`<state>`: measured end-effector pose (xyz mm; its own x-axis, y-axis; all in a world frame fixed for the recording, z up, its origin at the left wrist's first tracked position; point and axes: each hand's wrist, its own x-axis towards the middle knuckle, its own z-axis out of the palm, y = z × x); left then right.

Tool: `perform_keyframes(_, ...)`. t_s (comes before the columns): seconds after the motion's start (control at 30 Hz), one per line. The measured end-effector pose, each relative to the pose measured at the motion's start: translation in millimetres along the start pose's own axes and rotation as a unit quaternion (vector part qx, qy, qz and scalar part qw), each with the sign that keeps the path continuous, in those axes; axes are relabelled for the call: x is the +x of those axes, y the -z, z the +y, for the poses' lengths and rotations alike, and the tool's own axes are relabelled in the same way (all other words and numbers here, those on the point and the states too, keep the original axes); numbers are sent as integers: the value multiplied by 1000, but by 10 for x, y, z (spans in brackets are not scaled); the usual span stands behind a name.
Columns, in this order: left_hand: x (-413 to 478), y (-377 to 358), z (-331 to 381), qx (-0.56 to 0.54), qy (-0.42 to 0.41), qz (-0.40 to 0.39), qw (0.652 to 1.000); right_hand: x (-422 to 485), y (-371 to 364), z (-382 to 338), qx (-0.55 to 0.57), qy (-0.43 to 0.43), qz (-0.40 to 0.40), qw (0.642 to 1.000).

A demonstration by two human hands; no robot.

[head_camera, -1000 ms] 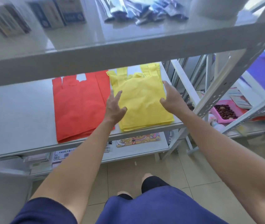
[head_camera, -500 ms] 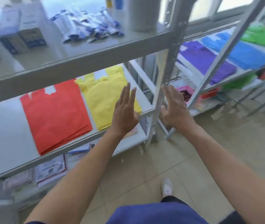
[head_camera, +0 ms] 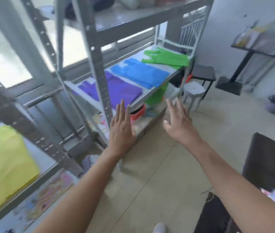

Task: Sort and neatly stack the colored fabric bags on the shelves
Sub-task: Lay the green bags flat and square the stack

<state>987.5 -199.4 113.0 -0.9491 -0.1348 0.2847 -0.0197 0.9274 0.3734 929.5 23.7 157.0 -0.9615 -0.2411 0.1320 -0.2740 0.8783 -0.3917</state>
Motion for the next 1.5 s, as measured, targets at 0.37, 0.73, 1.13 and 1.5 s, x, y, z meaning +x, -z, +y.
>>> perform_keyframes(0.37,1485,-1215,1130,-23,9,-51,998,1502,431,1550,-18,-17,-23,999)
perform_keyframes(0.73,3973,-2741,1529,-86,77,-74,991,3913,422,2963,-35,-6,-55,998)
perform_keyframes(1.13,6128,-3868,2083,-45,202,-86,975,6464,575,4601,7,67,-120,990)
perform_keyframes(1.5,7132,-4368,2295,-69,329,-28,941,8506,22,4843,16,208,-255,944)
